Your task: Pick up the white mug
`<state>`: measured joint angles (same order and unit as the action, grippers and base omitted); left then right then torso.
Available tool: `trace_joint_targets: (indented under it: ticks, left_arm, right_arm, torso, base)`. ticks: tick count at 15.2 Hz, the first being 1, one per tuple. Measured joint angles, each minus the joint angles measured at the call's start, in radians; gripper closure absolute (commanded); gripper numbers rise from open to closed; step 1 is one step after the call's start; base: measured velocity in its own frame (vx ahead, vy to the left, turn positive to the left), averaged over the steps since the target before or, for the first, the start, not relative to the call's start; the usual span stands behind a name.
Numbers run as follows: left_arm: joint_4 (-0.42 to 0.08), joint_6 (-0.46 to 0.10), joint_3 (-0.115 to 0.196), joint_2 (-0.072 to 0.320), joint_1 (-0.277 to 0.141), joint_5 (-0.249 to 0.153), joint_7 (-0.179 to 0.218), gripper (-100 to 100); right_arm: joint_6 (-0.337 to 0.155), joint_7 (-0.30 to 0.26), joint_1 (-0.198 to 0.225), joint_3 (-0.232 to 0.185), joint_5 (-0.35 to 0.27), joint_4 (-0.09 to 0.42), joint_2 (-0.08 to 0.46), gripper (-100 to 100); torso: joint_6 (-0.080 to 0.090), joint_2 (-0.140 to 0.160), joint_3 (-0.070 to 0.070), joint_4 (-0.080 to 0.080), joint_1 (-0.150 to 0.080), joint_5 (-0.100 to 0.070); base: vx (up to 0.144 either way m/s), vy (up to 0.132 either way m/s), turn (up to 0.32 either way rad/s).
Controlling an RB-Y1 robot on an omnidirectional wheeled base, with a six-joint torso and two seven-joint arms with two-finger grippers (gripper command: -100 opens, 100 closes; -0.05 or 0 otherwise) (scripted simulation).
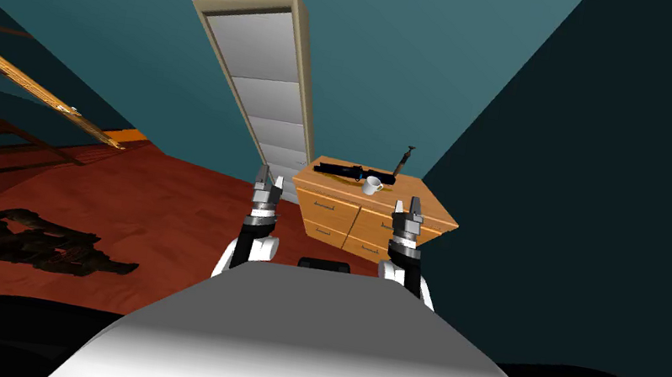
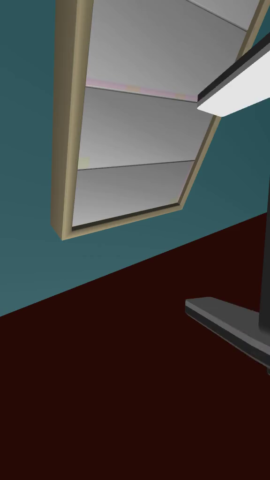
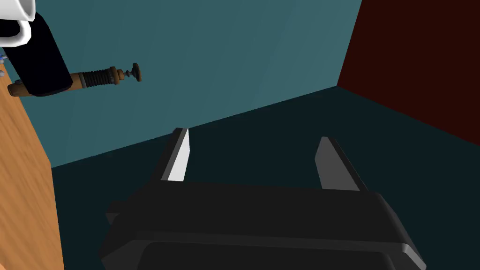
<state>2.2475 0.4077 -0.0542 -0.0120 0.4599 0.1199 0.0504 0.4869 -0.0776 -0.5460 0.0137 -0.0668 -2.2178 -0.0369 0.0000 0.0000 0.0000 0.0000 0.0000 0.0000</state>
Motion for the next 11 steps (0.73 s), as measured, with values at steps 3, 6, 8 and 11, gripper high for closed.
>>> trace_joint_targets:
  ticks: [3,6,8,11]
  left_arm:
    - [0.0,0.0,0.0,0.0,0.0,0.0,0.0,0]
    - [0.0,0.0,0.0,0.0,0.0,0.0,0.0,0]
    - [0.0,0.0,0.0,0.0,0.0,0.0,0.0,0]
    - [0.0,0.0,0.0,0.0,0.0,0.0,0.0,0]
  right_arm:
    - [-0.004,0.0,0.006,-0.001,0.002,0.006,0.055,-100]
    - [-0.008,0.0,0.014,-0.002,0.005,0.016,0.116,-100]
    - [-0.01,-0.001,0.018,-0.002,0.008,0.025,0.161,-100]
    - [-0.016,-0.001,0.024,-0.006,0.01,0.032,0.22,-100]
  torso:
    - [0.0,0.001,0.001,0.0,-0.001,0.0]
    - [0.0,0.002,0.001,0.0,-0.002,0.0]
    - [0.0,0.003,0.001,0.001,-0.002,0.0]
    - [0.0,0.002,0.001,0.0,-0.002,0.0]
  base:
    - [-0.024,-0.011,0.024]
    - [-0.032,-0.015,0.035]
    - [-0.029,-0.017,0.028]
    - [-0.026,-0.015,0.035]
